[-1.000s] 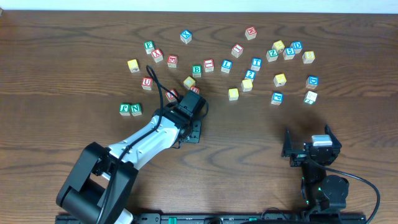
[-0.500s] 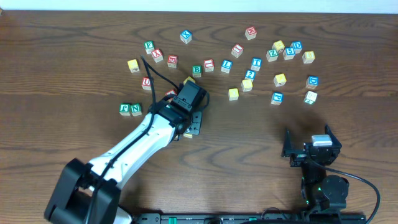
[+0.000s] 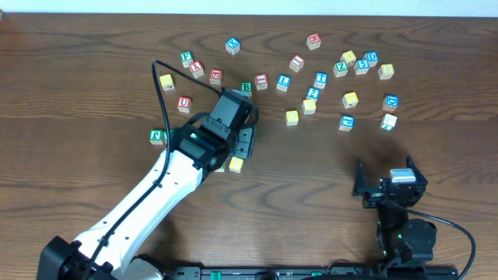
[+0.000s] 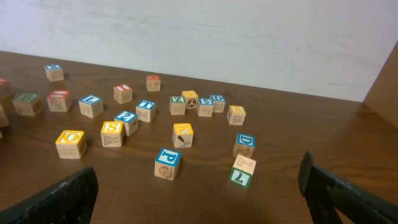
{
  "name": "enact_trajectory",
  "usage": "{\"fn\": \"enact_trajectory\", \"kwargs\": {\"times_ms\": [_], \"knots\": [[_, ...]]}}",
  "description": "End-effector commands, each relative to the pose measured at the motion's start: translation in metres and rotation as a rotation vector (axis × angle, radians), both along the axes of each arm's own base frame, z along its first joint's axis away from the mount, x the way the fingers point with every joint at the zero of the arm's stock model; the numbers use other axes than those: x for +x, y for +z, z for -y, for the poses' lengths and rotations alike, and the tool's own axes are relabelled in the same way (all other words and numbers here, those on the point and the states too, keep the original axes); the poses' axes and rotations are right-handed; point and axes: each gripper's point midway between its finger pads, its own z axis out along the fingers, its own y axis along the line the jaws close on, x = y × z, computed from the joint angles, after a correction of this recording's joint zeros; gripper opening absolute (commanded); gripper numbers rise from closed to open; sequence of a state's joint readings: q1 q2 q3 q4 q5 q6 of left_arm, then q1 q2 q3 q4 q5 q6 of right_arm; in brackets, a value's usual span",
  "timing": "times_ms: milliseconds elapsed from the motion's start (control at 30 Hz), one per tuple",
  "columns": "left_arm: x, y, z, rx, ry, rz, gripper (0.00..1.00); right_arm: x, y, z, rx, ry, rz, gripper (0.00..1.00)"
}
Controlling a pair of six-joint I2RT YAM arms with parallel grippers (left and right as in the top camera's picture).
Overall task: Spell out ROBOT
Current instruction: 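Move the left gripper up to the green B block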
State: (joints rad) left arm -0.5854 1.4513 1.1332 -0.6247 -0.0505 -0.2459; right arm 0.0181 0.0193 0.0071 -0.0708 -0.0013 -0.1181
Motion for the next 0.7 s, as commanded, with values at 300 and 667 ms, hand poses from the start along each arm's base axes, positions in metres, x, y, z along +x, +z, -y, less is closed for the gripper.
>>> {"fn": "enact_trajectory", "kwargs": {"times_ms": [300, 667], "knots": [[0.074, 0.073, 0.006, 0.034, 0.011, 0.004, 0.69, 0.0, -0.001, -0.001, -0.011, 0.004, -0.004, 0.99], [0.134, 0.004, 0.037, 0.103, 0.021, -0.144, 0.69, 0.0, -0.001, -0.001, -0.011, 0.004, -0.004, 0.99]]}}
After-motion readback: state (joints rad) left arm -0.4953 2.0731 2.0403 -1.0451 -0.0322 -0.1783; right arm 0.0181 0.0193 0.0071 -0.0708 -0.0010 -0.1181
